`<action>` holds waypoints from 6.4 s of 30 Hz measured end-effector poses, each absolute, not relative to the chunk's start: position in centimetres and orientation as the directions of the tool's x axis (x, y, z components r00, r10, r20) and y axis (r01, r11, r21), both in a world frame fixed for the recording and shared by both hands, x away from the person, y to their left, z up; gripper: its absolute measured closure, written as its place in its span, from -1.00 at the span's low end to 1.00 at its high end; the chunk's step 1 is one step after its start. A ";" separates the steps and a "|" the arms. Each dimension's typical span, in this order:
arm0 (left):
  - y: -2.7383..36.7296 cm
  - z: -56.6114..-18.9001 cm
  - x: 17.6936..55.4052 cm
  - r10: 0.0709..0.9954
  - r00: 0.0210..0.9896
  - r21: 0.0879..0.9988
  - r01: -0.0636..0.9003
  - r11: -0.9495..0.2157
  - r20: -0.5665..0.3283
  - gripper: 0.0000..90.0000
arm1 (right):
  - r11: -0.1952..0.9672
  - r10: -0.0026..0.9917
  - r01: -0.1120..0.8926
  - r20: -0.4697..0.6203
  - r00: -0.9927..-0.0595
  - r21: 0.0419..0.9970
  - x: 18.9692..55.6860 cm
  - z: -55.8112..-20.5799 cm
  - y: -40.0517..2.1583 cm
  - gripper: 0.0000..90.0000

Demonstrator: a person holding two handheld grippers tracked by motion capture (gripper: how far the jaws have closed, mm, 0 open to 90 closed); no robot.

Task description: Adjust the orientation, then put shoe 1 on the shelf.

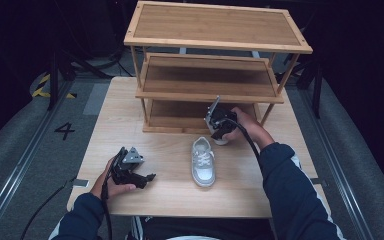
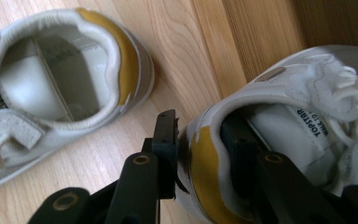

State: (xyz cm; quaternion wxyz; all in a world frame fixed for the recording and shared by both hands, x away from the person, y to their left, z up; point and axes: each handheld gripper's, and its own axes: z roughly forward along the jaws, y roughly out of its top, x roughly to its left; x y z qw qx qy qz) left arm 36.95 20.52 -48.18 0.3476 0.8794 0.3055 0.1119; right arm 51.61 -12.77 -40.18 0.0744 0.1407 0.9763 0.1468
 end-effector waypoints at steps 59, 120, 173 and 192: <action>20.5 -48.2 36.9 0.617 0.786 0.680 0.461 -0.570 -0.015 -0.67 | 0.519 0.696 0.440 -0.064 -0.715 0.733 52.2 -45.9 -18.6 -0.23; 20.6 -48.2 36.9 0.612 0.791 0.681 0.457 -0.573 -0.016 -0.66 | 0.771 0.349 0.221 -0.106 -0.931 0.597 48.0 -42.5 -12.0 0.60; 20.5 -48.2 36.7 0.624 0.781 0.679 0.469 -0.566 -0.019 -0.66 | 0.807 0.419 0.415 0.089 -0.904 0.421 38.1 -40.9 -26.5 -0.14; 20.5 -48.2 36.7 0.625 0.781 0.680 0.466 -0.566 -0.016 -0.66 | 0.828 0.317 0.321 0.089 -0.944 0.459 33.6 -41.1 -26.7 0.14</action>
